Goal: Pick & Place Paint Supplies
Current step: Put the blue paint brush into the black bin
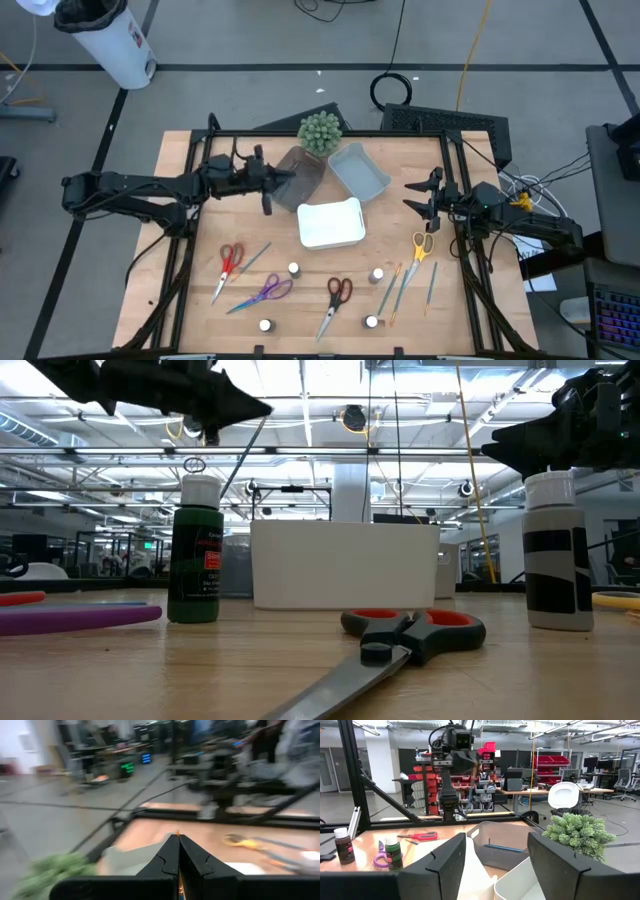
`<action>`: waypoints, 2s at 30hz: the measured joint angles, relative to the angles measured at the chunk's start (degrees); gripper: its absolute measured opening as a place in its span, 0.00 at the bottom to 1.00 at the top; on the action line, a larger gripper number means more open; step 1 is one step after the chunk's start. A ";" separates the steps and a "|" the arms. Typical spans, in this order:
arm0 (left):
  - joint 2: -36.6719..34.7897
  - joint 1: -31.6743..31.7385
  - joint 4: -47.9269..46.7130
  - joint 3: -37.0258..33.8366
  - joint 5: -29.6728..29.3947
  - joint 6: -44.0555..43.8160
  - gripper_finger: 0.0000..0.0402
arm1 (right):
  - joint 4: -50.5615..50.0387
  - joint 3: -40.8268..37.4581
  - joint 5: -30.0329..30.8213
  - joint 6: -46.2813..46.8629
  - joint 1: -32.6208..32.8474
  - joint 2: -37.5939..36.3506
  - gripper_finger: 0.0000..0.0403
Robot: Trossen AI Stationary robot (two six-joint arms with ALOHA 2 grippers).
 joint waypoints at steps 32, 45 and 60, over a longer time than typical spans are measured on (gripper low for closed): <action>22.83 7.78 18.08 -4.42 -22.09 -6.01 0.00 | 0.00 0.01 0.00 0.00 0.00 0.01 0.51; 23.65 7.80 16.44 -4.39 -23.60 -4.85 0.01 | 0.00 0.01 0.00 0.00 0.00 0.01 0.51; 23.65 7.78 12.57 -4.37 -23.62 -6.52 0.01 | 0.00 0.00 0.00 -0.01 0.00 0.02 0.51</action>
